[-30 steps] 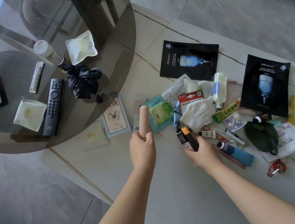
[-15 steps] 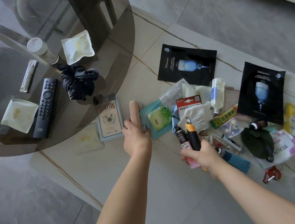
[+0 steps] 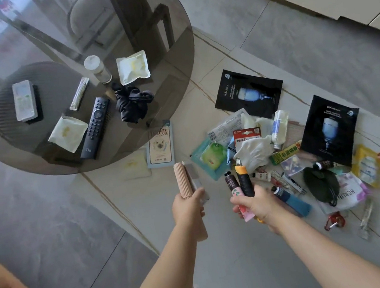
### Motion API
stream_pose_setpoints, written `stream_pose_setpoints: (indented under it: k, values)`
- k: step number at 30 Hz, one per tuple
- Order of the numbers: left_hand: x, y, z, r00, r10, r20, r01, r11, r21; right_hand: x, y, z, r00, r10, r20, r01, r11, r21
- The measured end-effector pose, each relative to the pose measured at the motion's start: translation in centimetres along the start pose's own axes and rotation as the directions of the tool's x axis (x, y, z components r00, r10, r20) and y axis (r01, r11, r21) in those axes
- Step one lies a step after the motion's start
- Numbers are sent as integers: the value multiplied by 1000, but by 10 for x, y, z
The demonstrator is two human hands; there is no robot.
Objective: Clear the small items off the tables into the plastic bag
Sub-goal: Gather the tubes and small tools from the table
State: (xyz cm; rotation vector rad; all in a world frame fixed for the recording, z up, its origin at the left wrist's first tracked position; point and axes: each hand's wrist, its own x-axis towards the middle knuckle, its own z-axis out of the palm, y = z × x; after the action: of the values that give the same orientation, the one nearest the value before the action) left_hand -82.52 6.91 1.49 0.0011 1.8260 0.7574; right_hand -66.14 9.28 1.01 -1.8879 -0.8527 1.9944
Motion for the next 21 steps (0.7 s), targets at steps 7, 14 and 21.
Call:
stream_pose_setpoints:
  k: [7,14,21]
  values:
    - [-82,-2,-54,995,-92,29,94,992,-87,-77,-24,29,994,-24,102,31,997,-69]
    - [-180,-13,-140,985,-153,80,170,937,-304,-179,-47,81,943,-43,329,110,976,-188]
    - [-267,-49,-248,996,-78,50,91,739,-667,-266,-46,179,847,7,532,247,881,-404]
